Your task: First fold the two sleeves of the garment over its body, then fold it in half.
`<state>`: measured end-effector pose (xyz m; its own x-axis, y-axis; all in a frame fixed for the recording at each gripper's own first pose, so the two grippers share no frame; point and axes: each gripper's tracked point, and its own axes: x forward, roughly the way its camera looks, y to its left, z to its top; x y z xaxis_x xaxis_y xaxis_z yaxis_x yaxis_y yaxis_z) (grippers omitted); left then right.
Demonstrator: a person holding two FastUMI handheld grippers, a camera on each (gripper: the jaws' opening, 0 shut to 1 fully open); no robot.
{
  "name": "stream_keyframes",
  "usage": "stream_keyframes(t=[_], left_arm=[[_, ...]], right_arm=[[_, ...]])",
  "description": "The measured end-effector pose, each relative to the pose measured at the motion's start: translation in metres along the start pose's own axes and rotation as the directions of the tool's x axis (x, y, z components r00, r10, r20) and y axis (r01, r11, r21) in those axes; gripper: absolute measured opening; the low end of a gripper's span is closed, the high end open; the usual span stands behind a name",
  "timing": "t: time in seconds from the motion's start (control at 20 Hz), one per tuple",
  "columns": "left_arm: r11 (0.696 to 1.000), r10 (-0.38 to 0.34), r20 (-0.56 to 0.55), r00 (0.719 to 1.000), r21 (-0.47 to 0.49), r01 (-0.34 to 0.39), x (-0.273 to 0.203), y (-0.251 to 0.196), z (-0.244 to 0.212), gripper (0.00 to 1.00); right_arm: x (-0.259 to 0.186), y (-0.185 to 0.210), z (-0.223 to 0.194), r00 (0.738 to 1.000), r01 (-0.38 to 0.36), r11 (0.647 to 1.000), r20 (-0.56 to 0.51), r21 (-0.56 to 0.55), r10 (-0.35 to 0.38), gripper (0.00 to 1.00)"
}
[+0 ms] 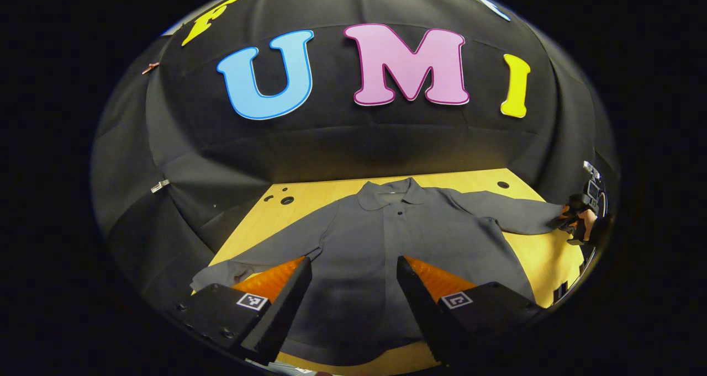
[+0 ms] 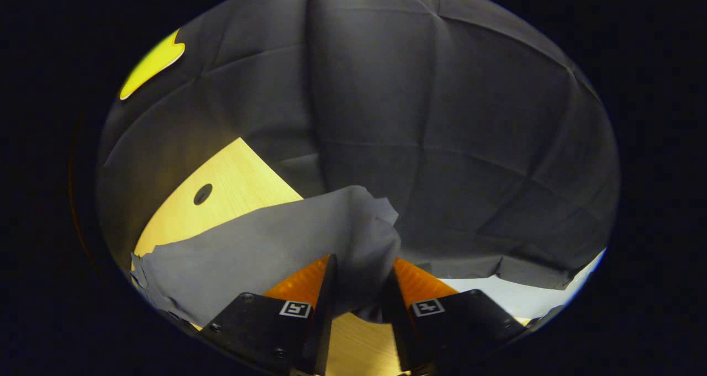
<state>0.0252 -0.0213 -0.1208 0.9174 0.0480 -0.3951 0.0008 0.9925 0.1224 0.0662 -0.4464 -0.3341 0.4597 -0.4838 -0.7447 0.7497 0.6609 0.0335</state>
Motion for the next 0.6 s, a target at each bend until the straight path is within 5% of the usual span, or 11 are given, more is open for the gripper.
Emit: stream_keyframes(t=[0.05, 0.2, 0.6], left_arm=[[1.000, 0.002, 0.003, 1.000, 0.004, -0.002, -0.001, 0.001, 0.000, 0.98], [1.000, 0.008, 0.004, 1.000, 0.000, -0.008, 0.000, 0.006, 0.001, 0.98], [0.998, 0.001, 0.002, 1.000, -0.056, -0.001, 0.000, 0.018, -0.003, 0.98]], right_arm=[[-0.004, -0.002, -0.002, 1.000, 0.003, 1.000, -0.002, -0.001, -0.003, 0.48], [-0.014, 0.006, 0.008, 1.000, -0.019, 1.000, 0.021, 0.016, 0.018, 0.12], [-0.060, 0.038, 0.040, 0.989, -0.084, 0.987, 0.106, -0.138, 0.099, 0.07]])
